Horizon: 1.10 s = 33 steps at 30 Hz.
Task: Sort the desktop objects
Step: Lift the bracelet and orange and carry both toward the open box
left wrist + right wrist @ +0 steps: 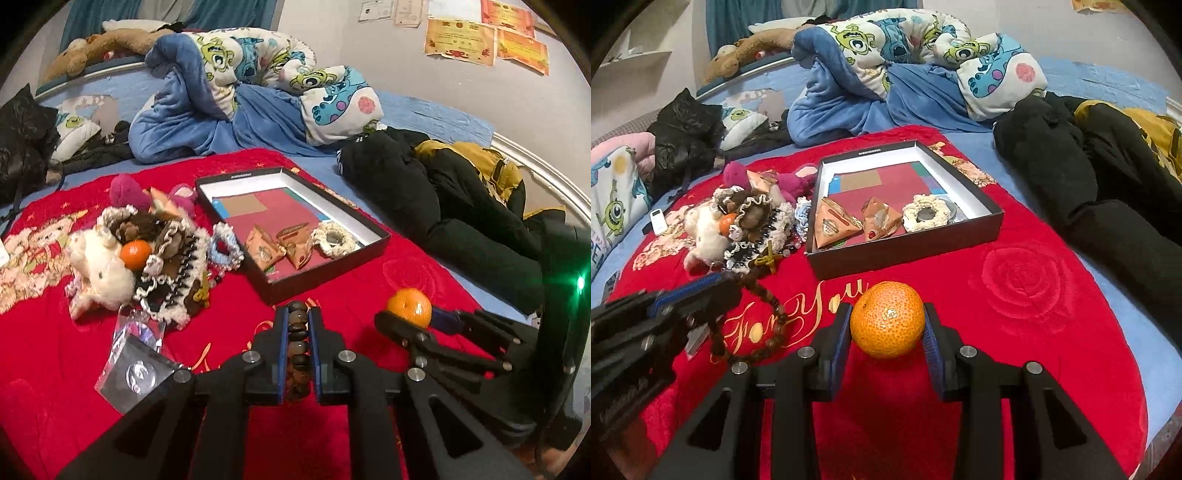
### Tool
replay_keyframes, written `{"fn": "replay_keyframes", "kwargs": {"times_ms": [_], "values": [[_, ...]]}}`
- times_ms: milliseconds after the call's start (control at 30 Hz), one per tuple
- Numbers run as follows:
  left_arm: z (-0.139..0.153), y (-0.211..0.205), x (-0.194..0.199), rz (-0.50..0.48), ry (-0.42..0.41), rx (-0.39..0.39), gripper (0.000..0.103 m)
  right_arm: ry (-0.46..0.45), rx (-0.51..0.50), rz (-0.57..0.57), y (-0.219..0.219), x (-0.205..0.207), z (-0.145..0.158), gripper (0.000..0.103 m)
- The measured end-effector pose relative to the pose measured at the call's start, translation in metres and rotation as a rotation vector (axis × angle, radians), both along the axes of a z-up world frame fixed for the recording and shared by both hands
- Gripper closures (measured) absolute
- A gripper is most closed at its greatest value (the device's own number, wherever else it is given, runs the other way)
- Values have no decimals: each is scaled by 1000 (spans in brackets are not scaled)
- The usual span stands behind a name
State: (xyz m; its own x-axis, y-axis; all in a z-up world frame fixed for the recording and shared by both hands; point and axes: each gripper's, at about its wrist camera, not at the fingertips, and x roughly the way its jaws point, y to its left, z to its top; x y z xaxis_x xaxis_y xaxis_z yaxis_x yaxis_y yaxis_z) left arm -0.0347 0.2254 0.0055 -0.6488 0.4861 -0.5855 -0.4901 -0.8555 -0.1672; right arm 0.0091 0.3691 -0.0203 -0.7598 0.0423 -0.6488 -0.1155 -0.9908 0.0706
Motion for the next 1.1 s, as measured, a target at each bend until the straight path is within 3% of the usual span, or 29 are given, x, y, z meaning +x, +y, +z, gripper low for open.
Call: {"fn": "replay_keyframes", "kwargs": {"times_ms": [133,600,833,1100], "values": [[4,10,0,-12,6,33,92,16,-17,3,9,9,-1,67],[15,38,-26,-27,25,6,92,71,-133,-15,37,-12,3,67],[29,44,-63,13,47,-20,92,148,-171,-29,52,-33,11,67],[37,52,-110,25,47,-30,92,167,-170,2,62,-74,24,67]]}}
